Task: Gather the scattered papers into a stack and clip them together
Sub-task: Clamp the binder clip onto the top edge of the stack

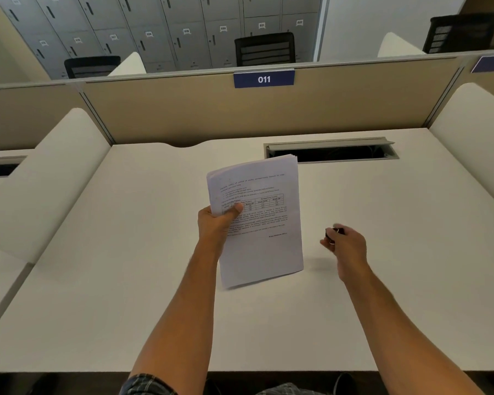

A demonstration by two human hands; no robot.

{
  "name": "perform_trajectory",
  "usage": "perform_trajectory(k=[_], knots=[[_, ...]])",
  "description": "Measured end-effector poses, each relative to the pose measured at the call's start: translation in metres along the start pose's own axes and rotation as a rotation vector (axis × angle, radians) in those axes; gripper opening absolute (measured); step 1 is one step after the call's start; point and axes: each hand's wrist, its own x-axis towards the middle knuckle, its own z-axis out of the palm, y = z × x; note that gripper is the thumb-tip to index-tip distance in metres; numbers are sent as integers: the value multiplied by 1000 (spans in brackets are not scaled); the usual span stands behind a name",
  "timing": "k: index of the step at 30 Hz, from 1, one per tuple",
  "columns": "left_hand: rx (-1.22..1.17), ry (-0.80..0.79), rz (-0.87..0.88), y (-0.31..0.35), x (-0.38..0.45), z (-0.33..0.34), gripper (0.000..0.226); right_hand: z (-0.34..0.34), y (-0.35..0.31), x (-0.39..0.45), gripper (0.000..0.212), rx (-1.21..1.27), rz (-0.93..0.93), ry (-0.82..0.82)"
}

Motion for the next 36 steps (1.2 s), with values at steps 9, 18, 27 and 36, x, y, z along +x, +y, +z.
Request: perform_trajectory(k=[9,18,27,36], knots=[[80,-147,47,13,-9,23,32,71,-56,-57,29,-231,-599,-269],[-78,-212,-128,14,-8,26,40,103,-68,-69,31,-538,-1108,-335],[-195,-245,-221,2,-6,24,42,91,-62,-57,43,-599,-1146,-338],[-141,-263,-260,-1,-6,19,42,77,-76,-43,42,-809,-1289,-457]])
